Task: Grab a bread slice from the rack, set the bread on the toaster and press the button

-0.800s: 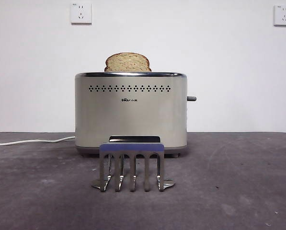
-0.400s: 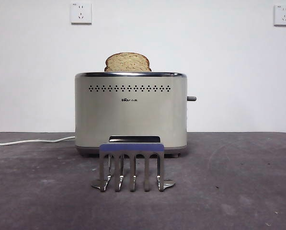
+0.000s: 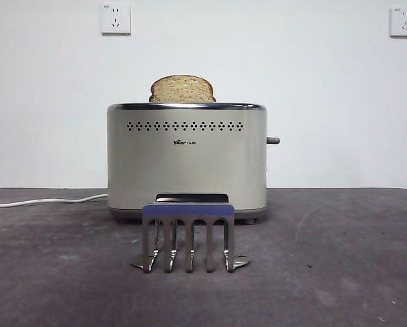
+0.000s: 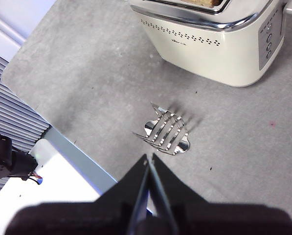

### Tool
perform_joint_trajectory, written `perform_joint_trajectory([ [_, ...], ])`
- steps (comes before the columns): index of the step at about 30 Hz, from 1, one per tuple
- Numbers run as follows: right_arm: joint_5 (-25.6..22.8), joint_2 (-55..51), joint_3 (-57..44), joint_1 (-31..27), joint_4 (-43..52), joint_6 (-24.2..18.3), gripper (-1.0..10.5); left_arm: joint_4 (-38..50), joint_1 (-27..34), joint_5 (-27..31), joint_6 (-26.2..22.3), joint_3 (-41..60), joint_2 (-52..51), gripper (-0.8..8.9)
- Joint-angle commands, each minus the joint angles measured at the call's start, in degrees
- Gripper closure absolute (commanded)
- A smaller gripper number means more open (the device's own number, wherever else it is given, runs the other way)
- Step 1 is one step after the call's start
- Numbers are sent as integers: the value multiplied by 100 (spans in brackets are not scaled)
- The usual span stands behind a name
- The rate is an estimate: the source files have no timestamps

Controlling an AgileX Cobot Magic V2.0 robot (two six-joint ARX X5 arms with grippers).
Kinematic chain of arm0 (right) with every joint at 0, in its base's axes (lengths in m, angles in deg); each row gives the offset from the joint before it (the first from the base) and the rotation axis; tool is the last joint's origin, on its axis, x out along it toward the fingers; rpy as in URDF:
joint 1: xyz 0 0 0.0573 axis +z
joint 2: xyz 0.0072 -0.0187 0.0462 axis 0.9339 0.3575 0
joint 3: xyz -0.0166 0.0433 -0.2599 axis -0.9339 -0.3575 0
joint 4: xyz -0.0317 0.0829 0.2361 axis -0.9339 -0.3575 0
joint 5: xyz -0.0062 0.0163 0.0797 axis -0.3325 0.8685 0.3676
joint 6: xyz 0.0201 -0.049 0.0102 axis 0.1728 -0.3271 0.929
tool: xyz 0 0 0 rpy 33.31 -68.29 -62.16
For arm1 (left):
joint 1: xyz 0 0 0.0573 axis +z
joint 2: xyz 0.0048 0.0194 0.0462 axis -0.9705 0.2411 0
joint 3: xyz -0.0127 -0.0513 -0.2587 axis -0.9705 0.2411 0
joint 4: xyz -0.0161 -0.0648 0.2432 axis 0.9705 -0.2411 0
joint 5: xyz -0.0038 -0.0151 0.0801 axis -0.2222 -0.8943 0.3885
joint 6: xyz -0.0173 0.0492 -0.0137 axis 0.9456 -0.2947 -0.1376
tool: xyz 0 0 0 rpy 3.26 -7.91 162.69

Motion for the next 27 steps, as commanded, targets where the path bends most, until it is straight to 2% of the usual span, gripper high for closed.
perform_joint_trajectory([
  [1, -11, 4, -35, 0, 13, -46, 946, 144, 116, 149, -216, 57, -157, 818],
  [8, -13, 4, -35, 0, 13, -46, 946, 1847, 905, -72, -186, 280, -1143, 818],
  [13, -13, 4, -35, 0, 13, -48, 946, 2924, 1628, -48, -175, 1084, -2135, 818],
  [18, -13, 4, -33, 0, 13, -46, 946, 4026, 2312, 20, -175, 2677, -3421, 818],
  [24, -13, 4, -35, 0, 13, -46, 946, 5305, 2850, 673, -129, 4824, -4787, 818],
  [27, -13, 4, -35, 0, 13, -46, 946, 5840, 3038, 721, 125, 5875, -5362, 817],
])
